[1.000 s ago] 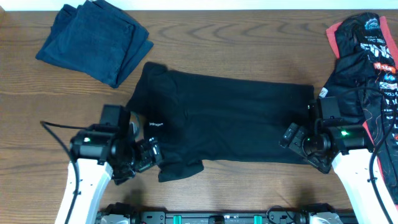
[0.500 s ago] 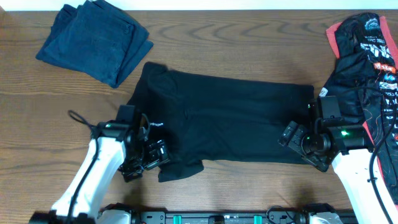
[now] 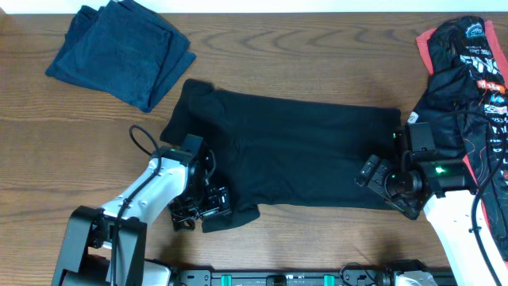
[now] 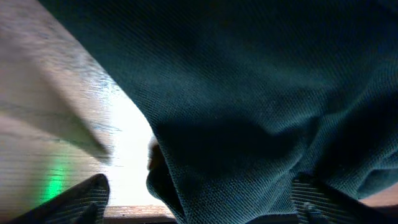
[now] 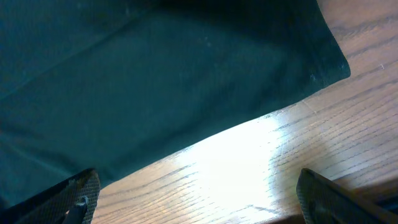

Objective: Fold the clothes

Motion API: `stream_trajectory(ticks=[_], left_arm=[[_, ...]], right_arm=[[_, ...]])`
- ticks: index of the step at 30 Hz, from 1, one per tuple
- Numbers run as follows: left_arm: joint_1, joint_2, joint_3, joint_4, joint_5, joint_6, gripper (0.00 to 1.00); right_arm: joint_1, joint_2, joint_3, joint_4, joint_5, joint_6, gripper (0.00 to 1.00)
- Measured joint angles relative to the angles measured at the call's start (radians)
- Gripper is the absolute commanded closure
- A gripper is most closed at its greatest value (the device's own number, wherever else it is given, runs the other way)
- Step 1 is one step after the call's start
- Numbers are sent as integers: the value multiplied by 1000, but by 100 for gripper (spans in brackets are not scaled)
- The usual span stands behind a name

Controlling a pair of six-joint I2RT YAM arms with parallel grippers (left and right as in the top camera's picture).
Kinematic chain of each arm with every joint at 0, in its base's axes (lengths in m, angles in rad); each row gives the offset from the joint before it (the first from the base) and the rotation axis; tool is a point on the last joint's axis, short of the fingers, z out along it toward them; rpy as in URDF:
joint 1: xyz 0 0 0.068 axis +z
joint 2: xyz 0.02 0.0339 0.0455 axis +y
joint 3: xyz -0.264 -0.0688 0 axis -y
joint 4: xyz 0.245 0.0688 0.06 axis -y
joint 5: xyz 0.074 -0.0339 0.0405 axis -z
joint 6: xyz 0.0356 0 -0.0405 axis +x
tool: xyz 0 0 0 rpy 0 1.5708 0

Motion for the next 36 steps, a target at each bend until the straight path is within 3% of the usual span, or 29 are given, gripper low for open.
stream_trajectory(ticks=[6, 9, 15, 25, 36], left_arm=[[-5, 0, -33, 18, 3, -2, 28], [-5, 0, -59, 34, 6, -6, 46], [-5, 0, -71, 41, 10, -9, 68], [-5, 0, -72, 49, 13, -5, 70], [-5, 0, -72, 50, 13, -5, 70]], right_arm=[[0, 0, 0, -4, 0, 0, 1], [0, 0, 0, -5, 0, 0, 1], [-3, 0, 0, -8, 6, 12, 2], [-190, 0, -15, -26, 18, 60, 1], [-297, 0, -220, 115, 21, 95, 1]])
